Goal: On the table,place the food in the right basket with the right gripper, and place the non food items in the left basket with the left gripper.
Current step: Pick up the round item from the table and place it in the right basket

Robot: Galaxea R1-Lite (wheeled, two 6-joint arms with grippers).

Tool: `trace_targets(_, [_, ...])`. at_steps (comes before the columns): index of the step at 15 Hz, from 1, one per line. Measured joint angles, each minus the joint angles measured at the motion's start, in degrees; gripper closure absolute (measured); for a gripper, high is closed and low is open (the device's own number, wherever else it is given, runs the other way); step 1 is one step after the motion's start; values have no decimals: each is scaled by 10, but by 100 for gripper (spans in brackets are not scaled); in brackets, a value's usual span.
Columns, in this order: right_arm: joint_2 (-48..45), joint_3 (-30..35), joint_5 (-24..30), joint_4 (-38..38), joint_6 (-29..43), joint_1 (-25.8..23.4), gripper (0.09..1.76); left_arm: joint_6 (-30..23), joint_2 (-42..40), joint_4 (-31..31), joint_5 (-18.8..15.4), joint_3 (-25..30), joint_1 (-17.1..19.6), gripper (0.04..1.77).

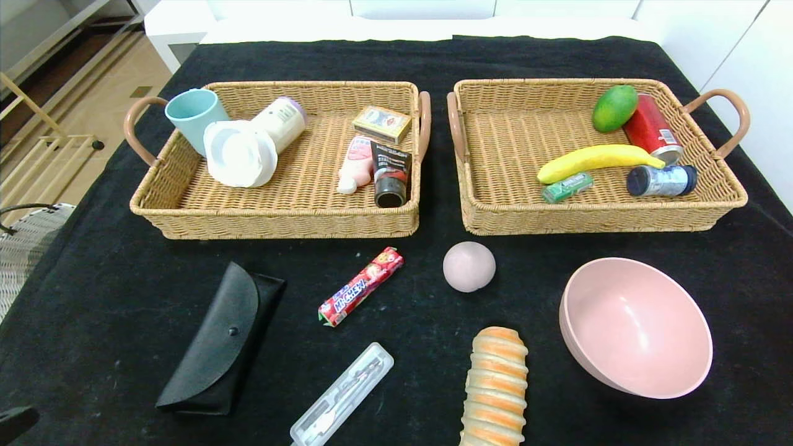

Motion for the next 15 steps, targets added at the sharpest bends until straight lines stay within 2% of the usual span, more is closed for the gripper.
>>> trace_targets(3, [5,-25,-7,4,16,0,14,-16,1,-3,-6,-13,0,9])
trace_targets(5, [34,-86,25,10,35,2,14,-30,17,12,-40,-67,0,9])
trace_targets(9, [141,-170,93,12,36,9,14,-29,104,23,-177,-160,-5,9])
trace_targets(11, [207,-205,146,11,32,13,14,-8,157,24,-227,-180,-15,9])
trace_targets(13, [265,-234,186,10,30,19,14,12,217,24,-250,-202,-44,9])
trace_targets(15, [322,-262,201,10,28,55,14,18,281,22,-256,-235,-104,9])
